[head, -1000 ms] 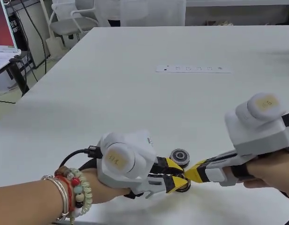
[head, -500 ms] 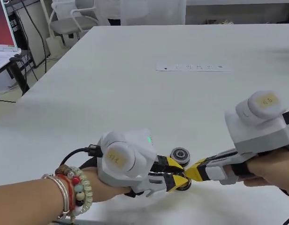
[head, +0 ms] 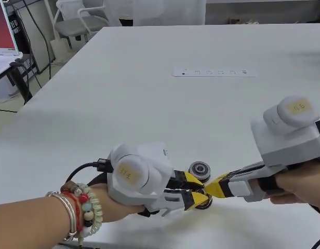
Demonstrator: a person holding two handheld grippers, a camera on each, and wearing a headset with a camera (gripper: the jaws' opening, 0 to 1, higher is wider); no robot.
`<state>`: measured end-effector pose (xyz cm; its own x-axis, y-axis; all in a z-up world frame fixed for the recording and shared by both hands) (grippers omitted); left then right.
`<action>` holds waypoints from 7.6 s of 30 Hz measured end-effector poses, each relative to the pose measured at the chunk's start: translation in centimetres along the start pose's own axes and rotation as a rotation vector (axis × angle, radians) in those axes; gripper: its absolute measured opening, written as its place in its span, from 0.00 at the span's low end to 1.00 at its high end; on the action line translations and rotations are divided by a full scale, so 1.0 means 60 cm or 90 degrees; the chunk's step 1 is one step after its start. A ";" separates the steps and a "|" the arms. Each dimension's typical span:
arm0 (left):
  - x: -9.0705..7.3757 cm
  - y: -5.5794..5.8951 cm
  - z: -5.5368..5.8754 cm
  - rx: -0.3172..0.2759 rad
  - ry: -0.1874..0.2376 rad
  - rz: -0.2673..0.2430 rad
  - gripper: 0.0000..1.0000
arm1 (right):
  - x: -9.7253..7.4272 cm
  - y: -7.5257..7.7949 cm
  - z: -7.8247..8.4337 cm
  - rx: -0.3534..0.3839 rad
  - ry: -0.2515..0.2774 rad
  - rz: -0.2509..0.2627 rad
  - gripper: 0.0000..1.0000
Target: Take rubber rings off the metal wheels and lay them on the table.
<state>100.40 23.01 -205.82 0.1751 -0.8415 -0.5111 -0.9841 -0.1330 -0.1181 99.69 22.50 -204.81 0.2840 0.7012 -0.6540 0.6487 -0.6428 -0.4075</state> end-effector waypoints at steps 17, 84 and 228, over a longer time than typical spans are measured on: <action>0.000 0.000 -0.001 0.003 -0.003 -0.003 0.07 | -0.002 -0.001 0.000 0.008 0.001 0.003 0.00; -0.041 0.024 -0.045 -0.074 0.005 0.086 0.36 | -0.040 0.011 -0.045 0.064 0.091 0.004 0.00; -0.241 -0.020 0.033 -0.147 -0.017 -0.139 0.97 | 0.082 -0.039 -0.018 -0.020 0.048 -0.007 0.00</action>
<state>99.11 36.38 -199.97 0.3806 -0.7666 -0.5172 -0.9037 -0.4270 -0.0321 100.32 27.78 -206.38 0.3278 0.7305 -0.5991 0.6740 -0.6252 -0.3935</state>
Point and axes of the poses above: the centre of the closed fingertips' face, and the gripper's own axes: x roughly forward along the fingers, y roughly to its right, z roughly out of its underside, the point moved 1 cm from there along -x, roughly backward along the fingers, and after that the axes turned 1 degree about x, right-handed, at the moved point
